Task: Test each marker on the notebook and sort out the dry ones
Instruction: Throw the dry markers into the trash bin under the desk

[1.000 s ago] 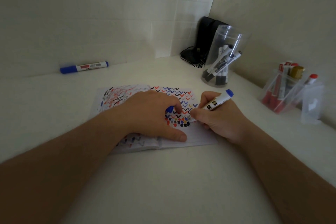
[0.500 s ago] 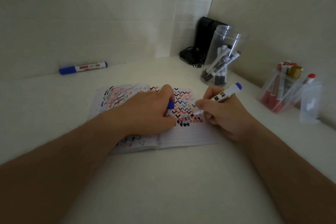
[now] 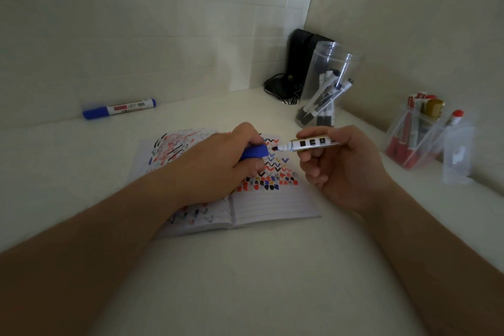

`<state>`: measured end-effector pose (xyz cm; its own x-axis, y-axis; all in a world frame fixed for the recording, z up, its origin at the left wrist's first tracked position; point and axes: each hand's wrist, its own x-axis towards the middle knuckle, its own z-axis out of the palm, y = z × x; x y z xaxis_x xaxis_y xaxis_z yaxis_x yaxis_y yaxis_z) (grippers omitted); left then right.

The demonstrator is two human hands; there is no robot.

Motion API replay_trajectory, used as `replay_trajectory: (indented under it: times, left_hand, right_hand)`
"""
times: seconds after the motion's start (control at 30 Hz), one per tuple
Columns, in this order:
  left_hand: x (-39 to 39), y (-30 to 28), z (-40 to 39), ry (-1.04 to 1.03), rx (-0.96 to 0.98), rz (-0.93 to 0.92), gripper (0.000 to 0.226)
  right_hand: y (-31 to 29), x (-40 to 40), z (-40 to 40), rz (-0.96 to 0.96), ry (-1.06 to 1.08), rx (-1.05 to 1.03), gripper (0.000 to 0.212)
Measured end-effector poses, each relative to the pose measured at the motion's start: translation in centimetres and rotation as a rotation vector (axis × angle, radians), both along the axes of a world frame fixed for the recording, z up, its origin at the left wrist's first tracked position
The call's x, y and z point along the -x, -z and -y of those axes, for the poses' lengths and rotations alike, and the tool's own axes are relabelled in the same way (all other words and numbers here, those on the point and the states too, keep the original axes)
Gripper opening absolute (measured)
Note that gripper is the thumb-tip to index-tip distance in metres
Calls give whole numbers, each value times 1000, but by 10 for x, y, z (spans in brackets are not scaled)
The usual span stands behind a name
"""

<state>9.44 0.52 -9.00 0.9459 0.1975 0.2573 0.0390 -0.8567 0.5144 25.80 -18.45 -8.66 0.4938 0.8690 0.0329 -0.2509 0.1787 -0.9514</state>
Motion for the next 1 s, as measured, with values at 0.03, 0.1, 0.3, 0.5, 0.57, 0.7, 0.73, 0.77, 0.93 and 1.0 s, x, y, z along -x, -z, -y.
replay_trajectory:
  times: [0.03,0.1,0.3,0.5,0.57,0.7,0.73,0.77,0.93,1.0]
  left_hand:
    - [0,0,1,3,-6,6,23]
    - [0,-1,2,12,-10,1,22]
    - [0,-2,5,14,-47,3,25]
    - [2,-7,11,17,13,133,20]
    - [3,-10,15,9,41,183,15]
    - [1,-11,17,-32,-28,243,12]
    - [1,-11,17,-39,-58,245,12]
    - [-1,-11,17,-43,-89,239,12]
    - [-4,-12,18,-26,-165,188,11]
    - [-4,-13,23,-20,-132,162,6]
  right_hand:
    - [1,0,-1,18,-2,8,38]
    - [2,1,-3,49,3,30,35]
    - [2,10,-6,82,55,70,8]
    - [0,9,-3,214,127,31,16]
    - [0,11,-3,204,132,18,16]
    - [2,16,-6,194,132,27,19]
    - [2,18,-7,184,140,33,19]
    - [2,18,-7,171,144,37,18]
    - [0,21,-9,107,129,45,18]
    - [-5,20,-5,143,141,48,19]
